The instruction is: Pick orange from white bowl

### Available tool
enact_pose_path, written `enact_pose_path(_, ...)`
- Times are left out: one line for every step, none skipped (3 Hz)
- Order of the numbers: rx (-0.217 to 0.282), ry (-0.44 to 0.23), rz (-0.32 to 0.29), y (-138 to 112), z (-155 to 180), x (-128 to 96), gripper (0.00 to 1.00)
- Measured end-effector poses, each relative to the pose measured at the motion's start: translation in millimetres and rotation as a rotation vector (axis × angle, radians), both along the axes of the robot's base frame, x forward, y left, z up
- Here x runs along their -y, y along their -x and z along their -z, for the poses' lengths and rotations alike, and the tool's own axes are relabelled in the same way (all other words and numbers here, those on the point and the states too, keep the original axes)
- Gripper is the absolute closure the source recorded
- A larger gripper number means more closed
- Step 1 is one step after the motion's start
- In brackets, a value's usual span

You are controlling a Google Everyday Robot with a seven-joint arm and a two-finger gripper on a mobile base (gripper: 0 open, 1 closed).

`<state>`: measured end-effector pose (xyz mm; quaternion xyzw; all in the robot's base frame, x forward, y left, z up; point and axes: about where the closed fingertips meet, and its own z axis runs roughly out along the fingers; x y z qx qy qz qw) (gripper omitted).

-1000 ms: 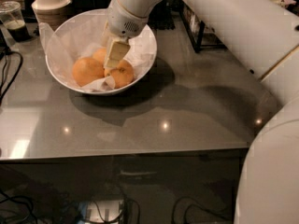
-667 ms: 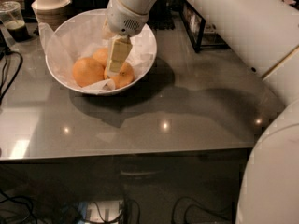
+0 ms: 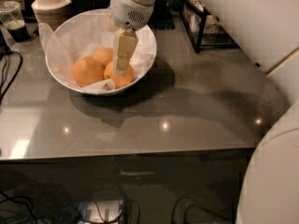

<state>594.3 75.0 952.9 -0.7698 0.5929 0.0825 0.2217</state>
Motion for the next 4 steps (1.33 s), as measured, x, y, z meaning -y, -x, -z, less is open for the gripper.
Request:
enact_pose_path(0.0, 0.0, 0.0, 0, 0, 0, 0.19)
enact_pose_path(-0.014, -0.011, 0.013, -2, 12, 1, 0.19)
enact_pose_path(-0.031, -0.033, 0.022, -6, 30, -3, 0.2)
enact_pose_path(-0.044, -0.055, 0.033, -12, 45, -5, 0.19)
